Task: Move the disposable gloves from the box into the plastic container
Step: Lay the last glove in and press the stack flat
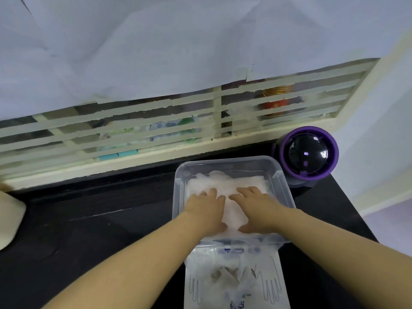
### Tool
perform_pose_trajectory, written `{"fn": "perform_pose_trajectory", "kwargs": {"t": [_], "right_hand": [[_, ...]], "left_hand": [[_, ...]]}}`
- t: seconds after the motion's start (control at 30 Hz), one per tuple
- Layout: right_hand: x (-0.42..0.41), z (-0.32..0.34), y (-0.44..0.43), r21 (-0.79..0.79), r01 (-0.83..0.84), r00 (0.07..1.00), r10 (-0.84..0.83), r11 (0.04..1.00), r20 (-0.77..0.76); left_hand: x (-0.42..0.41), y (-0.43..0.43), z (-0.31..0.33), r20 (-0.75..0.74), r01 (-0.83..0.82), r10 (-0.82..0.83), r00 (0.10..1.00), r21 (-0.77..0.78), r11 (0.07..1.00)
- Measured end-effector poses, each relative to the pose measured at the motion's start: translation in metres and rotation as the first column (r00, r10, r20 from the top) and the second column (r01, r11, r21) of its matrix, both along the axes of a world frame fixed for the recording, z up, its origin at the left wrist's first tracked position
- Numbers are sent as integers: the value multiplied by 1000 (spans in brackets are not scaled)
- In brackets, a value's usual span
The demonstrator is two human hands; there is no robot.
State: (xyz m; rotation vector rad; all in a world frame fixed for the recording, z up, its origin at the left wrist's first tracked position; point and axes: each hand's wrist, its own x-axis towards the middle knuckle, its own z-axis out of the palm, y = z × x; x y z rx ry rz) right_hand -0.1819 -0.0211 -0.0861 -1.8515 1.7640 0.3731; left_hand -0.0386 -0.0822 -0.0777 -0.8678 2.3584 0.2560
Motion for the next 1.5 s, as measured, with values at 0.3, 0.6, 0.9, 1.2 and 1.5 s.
{"fn": "perform_pose_trajectory", "kwargs": {"t": [0.3,0.6,0.9,1.2,1.5], "right_hand": [[7,-13,-7,123,65,993,-52,990,-106],[4,-25,-12,181,69,985,-39,981,-168],[5,64,19,-194,5,988,26,981,152],[38,72,75,-35,-152,948,156,988,278],[46,29,97,67,-160,981,151,985,119]], "left_hand": [[-6,-3,-27,147,-77,66,987,73,994],[-6,-9,-36,192,-72,56,980,76,995],[25,5,46,-276,28,1,961,104,994],[71,76,63,-360,217,-173,917,85,972],[80,81,43,-422,6,70,904,176,984]]}}
